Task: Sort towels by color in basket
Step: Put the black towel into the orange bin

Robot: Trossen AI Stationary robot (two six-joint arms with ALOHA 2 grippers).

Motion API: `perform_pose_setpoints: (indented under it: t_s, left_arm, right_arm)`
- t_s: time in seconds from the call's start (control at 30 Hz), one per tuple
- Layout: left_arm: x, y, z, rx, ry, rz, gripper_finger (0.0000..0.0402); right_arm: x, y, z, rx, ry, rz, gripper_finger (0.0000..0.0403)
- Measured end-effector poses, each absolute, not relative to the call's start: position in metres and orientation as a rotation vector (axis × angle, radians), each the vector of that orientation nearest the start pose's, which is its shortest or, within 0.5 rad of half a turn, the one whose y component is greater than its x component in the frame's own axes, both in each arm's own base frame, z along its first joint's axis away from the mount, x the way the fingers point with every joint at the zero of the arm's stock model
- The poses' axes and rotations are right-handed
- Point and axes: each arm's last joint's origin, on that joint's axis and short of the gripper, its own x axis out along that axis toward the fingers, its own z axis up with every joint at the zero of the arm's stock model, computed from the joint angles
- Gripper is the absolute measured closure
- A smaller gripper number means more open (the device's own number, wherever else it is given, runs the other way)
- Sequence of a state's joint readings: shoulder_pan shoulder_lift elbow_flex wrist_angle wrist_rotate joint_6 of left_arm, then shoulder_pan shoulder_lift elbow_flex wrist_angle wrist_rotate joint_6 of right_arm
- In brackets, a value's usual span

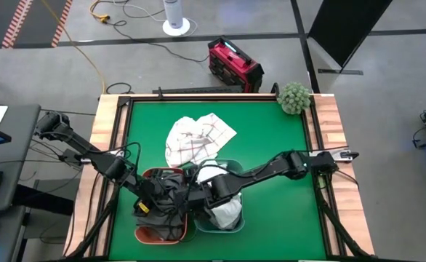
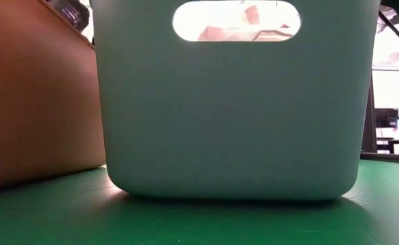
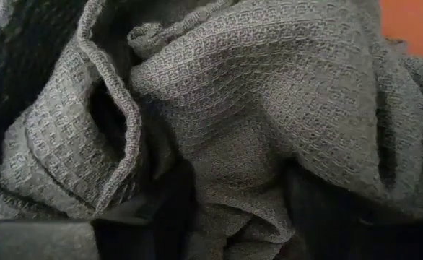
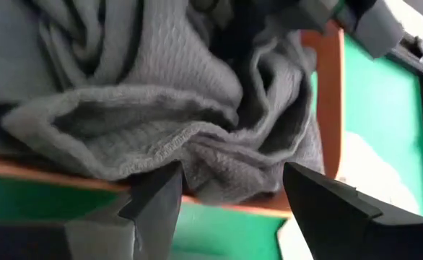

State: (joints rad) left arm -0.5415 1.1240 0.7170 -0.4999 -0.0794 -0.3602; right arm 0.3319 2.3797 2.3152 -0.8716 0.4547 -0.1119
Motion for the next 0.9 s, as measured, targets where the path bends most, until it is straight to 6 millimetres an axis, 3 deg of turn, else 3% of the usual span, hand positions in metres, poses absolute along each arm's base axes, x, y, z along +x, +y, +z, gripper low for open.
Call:
perform_pose_setpoints:
  t_s: [0.33,0.53,0.7,0.9]
  left_arm:
    - [0.185,-0.109,0.224,-0.053,0.929,-0.266,0.0194]
    - [0.185,-0.108,0.223,-0.047,0.927,-0.261,0.0194]
    - [0.186,-0.109,0.225,-0.030,0.908,-0.269,0.0194]
    - [0.188,-0.113,0.260,0.018,0.825,-0.363,0.0194]
  right_arm:
    - [0.503,0.161,0.265,-0.468,0.709,-0.039,0.0122]
    - [0.519,0.160,0.225,-0.403,0.754,0.035,0.0122]
    - [0.522,0.156,0.222,-0.399,0.759,0.029,0.0122]
    - [0.521,0.155,0.223,-0.386,0.760,0.022,0.0122]
